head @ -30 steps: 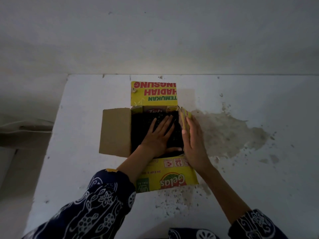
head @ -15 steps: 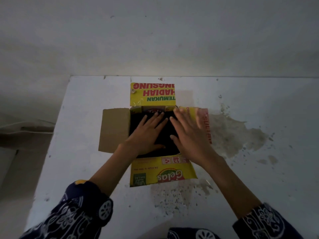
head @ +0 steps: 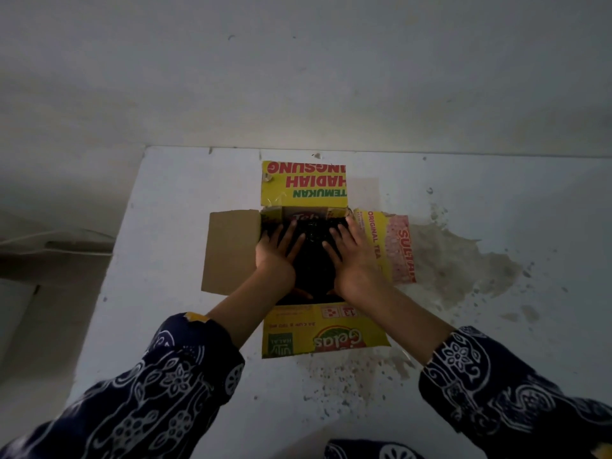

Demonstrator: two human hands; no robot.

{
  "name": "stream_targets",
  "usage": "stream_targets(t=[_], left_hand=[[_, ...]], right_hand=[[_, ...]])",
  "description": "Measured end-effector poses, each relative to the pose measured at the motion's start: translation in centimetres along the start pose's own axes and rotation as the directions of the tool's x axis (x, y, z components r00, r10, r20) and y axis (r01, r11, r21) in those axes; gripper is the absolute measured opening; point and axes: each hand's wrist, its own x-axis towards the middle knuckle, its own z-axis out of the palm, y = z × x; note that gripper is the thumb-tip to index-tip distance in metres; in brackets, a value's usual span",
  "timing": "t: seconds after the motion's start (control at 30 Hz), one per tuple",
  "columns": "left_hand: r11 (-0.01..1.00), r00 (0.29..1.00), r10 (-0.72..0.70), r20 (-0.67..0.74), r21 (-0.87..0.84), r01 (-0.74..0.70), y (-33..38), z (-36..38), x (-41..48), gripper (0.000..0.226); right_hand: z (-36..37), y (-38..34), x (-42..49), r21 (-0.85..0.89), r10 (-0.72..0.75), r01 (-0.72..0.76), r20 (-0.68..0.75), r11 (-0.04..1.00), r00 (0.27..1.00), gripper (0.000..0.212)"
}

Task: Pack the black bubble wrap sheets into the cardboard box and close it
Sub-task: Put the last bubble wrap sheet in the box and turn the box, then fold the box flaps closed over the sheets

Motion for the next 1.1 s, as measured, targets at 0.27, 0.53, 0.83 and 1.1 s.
stream_targets(t=[0.27, 0.53, 0.83, 1.1], left_hand=[[0.955, 0.906, 0.091, -0.414, -0.223, -0.197, -1.7, 1.1, -3.0, 0.08], [0.429, 0.803, -0.532, -0.268, -0.903, -0.018, -2.8, 4.4, -7.6, 0.076], [0.201, 0.706, -0.456, -0.542, -0.835, -0.512, -2.5, 4.0, -10.1, 0.054], [0.471, 0.8, -0.098, -0.592, -0.736, -0.487, -3.1, 7.1, -7.5, 0.049]], right_hand=[[1.9, 3.1, -4.8, 0.531, 0.01, 0.433, -0.64, 0.728, 0.768, 0.054], [6.8, 3.3, -7.4, 0.891, 0.699, 0.45, -0.282, -0.064, 0.657, 0.043], [4.5, 3.5, -9.4, 0.637, 0.626, 0.605, -0.237, -0.477, 0.743, 0.03], [5.1, 2.5, -8.2, 0.736, 0.367, 0.674, -0.646, 0.067, 0.669, 0.042]])
